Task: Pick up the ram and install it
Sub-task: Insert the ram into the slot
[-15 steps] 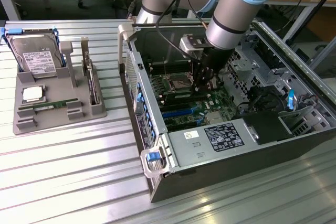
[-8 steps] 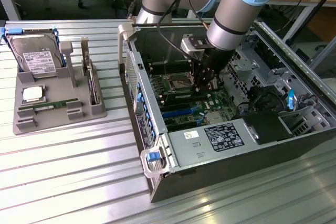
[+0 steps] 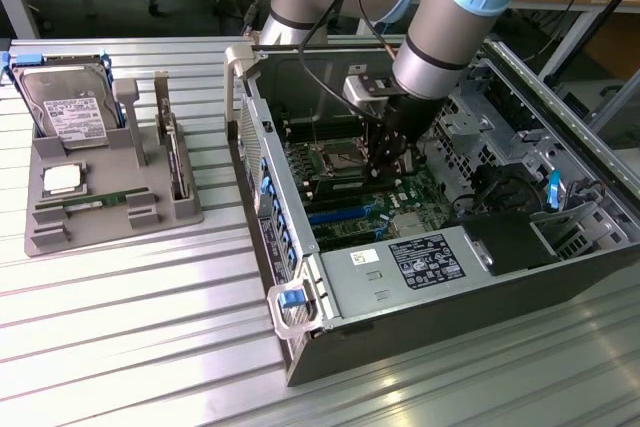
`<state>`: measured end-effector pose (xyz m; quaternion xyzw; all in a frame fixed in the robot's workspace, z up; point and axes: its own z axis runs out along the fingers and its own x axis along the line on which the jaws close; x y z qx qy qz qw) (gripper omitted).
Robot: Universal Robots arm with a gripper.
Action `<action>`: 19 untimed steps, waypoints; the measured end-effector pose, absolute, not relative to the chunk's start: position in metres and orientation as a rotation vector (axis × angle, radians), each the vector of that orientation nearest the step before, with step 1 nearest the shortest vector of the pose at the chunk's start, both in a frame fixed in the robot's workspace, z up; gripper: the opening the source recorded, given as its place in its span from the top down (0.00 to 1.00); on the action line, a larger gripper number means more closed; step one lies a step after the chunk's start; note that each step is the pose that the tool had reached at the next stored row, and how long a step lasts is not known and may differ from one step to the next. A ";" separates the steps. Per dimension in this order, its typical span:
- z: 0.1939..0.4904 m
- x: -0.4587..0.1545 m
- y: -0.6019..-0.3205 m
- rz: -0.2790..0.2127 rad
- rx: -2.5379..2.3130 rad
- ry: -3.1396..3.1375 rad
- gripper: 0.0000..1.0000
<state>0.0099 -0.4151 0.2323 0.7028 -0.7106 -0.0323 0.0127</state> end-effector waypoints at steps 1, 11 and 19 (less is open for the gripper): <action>0.232 0.010 -0.415 -0.101 2.188 -2.216 0.88; 0.229 0.010 -0.416 -0.101 2.184 -2.220 0.88; 0.229 0.010 -0.416 -0.100 2.215 -2.188 0.88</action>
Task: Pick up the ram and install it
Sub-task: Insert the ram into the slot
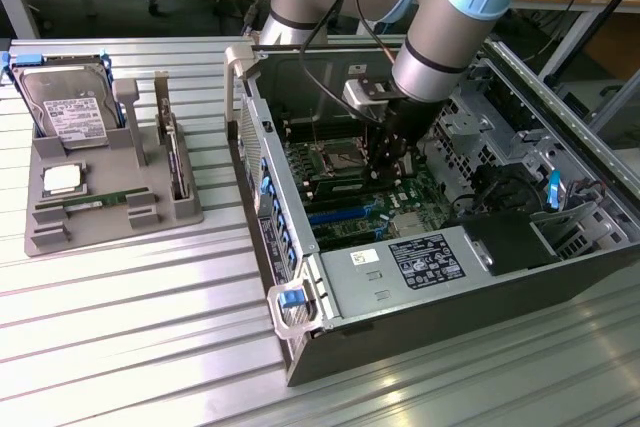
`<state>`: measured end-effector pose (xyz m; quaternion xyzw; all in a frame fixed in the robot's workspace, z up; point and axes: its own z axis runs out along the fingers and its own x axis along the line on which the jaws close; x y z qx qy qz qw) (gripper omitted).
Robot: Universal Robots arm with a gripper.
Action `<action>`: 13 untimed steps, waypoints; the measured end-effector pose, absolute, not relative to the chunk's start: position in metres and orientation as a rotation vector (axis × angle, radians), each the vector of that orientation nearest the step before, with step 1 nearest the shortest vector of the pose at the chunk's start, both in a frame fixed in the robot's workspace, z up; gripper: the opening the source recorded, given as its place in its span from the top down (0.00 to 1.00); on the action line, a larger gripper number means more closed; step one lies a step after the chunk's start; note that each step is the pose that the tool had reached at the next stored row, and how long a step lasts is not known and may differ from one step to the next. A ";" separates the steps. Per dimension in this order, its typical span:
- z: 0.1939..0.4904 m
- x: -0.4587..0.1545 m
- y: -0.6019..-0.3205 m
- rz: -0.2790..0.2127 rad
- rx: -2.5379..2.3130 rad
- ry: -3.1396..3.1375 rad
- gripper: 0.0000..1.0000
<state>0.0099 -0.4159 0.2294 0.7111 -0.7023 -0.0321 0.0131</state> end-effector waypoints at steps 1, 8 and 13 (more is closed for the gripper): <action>0.229 0.010 -0.416 -0.100 2.215 -2.188 0.88; 0.226 0.010 -0.416 -0.101 2.215 -2.188 0.81; 0.256 0.010 -0.408 -0.096 2.213 -2.186 0.89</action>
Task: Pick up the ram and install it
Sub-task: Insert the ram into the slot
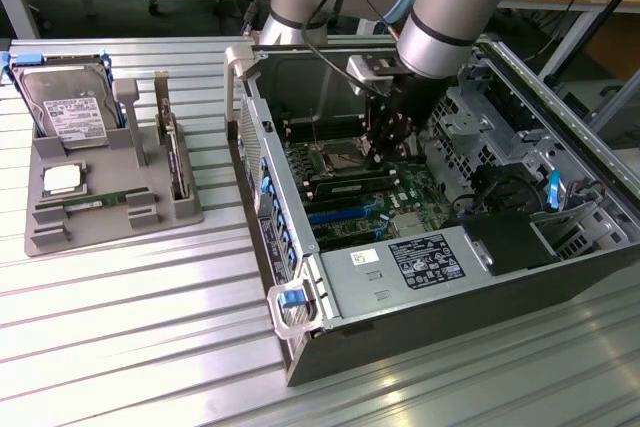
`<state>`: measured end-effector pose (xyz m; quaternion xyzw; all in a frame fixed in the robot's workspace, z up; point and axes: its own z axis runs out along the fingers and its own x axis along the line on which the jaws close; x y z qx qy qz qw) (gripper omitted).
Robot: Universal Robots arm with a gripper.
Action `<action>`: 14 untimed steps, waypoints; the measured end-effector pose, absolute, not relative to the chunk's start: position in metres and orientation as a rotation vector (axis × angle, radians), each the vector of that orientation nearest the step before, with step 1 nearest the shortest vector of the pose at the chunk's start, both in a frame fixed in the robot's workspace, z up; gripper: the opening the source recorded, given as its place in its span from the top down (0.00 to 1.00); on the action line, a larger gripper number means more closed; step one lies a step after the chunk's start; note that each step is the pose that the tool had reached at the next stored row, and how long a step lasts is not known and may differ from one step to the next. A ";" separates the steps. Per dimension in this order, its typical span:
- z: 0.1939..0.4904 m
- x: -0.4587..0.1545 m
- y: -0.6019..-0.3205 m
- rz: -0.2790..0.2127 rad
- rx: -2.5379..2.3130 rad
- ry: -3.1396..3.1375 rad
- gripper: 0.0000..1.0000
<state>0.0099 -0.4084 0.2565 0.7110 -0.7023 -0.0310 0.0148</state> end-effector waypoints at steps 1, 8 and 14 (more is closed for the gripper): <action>0.258 0.010 -0.408 -0.096 2.213 -2.186 0.90; 0.259 0.079 -0.409 -0.137 2.193 -2.167 0.90; 0.290 0.092 -0.409 -0.138 2.192 -2.166 0.90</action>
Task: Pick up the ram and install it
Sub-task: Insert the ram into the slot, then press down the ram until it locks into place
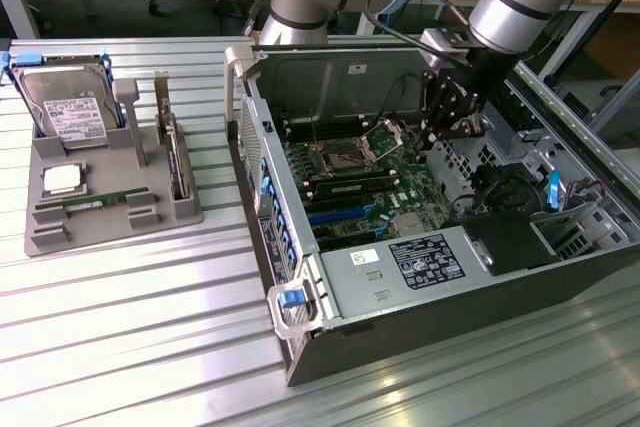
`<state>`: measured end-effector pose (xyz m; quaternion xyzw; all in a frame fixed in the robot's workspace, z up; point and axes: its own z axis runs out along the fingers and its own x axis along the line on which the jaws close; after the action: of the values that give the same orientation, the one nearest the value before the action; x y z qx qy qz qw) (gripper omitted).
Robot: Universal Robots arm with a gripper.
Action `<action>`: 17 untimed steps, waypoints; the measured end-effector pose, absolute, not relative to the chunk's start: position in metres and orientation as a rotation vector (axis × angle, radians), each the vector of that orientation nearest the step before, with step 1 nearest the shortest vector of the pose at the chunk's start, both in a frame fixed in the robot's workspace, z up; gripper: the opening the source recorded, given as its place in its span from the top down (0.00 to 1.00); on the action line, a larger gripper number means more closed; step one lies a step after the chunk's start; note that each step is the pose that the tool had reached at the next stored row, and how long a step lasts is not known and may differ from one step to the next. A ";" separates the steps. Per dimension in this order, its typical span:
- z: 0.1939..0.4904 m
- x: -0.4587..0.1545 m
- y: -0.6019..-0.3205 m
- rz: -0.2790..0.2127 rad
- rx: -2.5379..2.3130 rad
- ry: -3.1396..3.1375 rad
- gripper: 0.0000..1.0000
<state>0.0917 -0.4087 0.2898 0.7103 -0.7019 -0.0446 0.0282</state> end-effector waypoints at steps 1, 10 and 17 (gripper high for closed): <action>0.292 0.092 -0.409 -0.138 2.192 -2.167 0.90; 0.284 0.073 -0.409 -0.138 2.193 -2.167 0.90; 0.252 0.067 -0.409 -0.138 2.193 -2.167 0.90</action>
<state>0.0670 -0.4086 0.2523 0.7103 -0.7019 -0.0448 0.0280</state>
